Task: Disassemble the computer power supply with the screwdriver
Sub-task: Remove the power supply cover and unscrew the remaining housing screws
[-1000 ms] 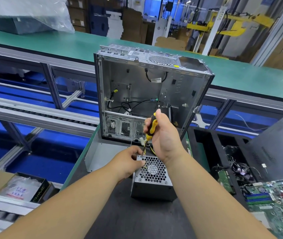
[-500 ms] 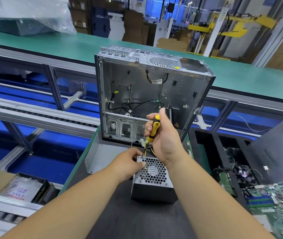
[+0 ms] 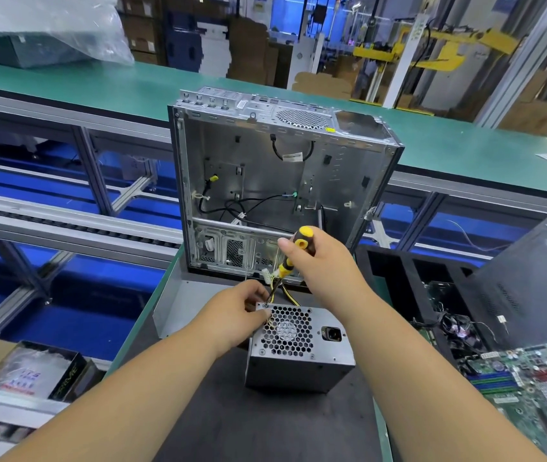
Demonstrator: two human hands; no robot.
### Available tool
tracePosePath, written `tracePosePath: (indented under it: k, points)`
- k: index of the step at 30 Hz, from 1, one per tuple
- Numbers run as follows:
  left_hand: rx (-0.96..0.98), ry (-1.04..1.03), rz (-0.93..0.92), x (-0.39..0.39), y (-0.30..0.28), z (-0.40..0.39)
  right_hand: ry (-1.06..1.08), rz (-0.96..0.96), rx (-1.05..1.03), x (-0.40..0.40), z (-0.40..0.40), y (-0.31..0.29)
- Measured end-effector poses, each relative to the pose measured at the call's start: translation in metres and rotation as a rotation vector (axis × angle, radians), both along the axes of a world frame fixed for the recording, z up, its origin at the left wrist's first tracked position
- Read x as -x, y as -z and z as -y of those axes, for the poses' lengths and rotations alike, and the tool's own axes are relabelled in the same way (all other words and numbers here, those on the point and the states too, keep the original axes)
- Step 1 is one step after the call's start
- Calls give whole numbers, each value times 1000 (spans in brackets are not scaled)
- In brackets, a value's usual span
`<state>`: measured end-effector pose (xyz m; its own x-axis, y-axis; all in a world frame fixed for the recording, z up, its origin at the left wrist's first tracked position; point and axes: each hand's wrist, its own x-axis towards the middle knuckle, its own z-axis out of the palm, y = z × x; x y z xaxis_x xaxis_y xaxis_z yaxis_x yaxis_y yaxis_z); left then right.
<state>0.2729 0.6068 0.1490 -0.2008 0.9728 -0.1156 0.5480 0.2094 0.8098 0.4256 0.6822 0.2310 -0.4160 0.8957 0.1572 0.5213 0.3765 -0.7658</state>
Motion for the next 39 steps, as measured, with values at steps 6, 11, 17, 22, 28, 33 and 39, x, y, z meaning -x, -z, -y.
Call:
tracePosePath:
  k: [6,11,17,22,28,33,39]
  points:
    - [-147,-16,-229,0,-7,-1,13,-49,35,-4,3,0]
    - [-206,-22,-304,1,-9,-1,49,-81,56,-10,5,-3]
    - [-249,-54,-96,0,-14,-4,147,-334,38,-26,7,-9]
    - [-150,-71,390,-25,-31,-12,-15,-200,17,-49,2,-11]
    - [-61,25,675,-70,-50,-25,-116,-112,18,-74,3,-3]
    - [29,-32,790,-93,-50,-34,-69,-123,42,-105,-4,5]
    - [31,-23,780,-110,-44,-45,-70,-58,-31,-128,-15,12]
